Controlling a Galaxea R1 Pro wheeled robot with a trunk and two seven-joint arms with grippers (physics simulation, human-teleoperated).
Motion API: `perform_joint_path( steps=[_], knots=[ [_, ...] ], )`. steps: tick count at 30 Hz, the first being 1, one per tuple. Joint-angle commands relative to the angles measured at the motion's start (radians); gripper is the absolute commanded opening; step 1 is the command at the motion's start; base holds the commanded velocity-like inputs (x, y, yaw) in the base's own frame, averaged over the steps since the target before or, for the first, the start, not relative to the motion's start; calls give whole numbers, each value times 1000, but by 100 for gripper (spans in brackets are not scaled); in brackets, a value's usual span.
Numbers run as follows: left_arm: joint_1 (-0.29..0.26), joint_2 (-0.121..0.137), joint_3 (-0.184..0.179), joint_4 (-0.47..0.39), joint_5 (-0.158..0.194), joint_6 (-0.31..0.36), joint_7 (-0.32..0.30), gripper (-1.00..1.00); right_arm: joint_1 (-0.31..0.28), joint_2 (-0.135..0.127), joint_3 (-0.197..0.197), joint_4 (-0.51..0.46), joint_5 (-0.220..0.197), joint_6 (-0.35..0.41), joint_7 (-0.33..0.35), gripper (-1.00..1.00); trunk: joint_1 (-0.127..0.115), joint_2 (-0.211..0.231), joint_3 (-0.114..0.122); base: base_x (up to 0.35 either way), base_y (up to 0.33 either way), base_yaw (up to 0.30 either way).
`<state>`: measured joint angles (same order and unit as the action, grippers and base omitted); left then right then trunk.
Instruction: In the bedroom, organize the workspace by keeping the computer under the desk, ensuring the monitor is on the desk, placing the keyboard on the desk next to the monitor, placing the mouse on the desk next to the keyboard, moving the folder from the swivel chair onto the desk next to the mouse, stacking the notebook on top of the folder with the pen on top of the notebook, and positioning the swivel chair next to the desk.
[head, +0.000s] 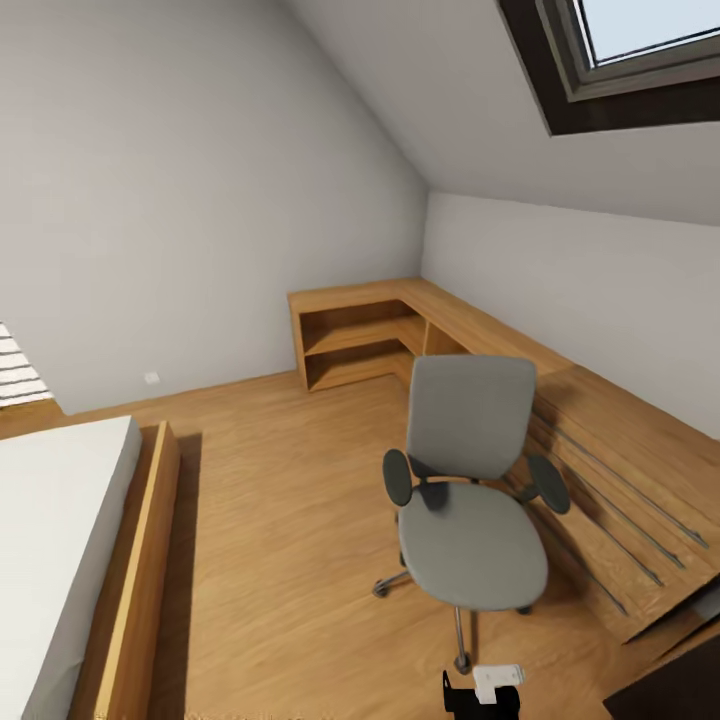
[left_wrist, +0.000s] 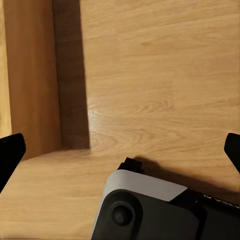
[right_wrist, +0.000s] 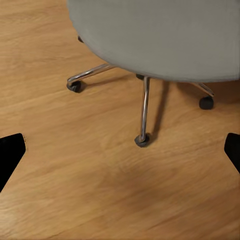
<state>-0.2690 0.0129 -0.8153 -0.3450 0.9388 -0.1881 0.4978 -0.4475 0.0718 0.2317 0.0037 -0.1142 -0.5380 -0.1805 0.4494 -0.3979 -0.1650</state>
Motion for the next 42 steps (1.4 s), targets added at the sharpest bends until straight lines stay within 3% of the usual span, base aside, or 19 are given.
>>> perform_joint_path(
  steps=[1, 42],
  knots=[
    [-1, 1, -8, -2, 11, -5, 5, 100, -1, 0, 9, 1, -10, -3, -2, 100, 1, -2, -3, 21, 0, 235],
    [-1, 1, -8, -2, 12, -5, 4, 100, -1, -2, 11, 1, -9, -3, -2, 100, 1, -2, -39, 2, 0, 235]
  ],
)
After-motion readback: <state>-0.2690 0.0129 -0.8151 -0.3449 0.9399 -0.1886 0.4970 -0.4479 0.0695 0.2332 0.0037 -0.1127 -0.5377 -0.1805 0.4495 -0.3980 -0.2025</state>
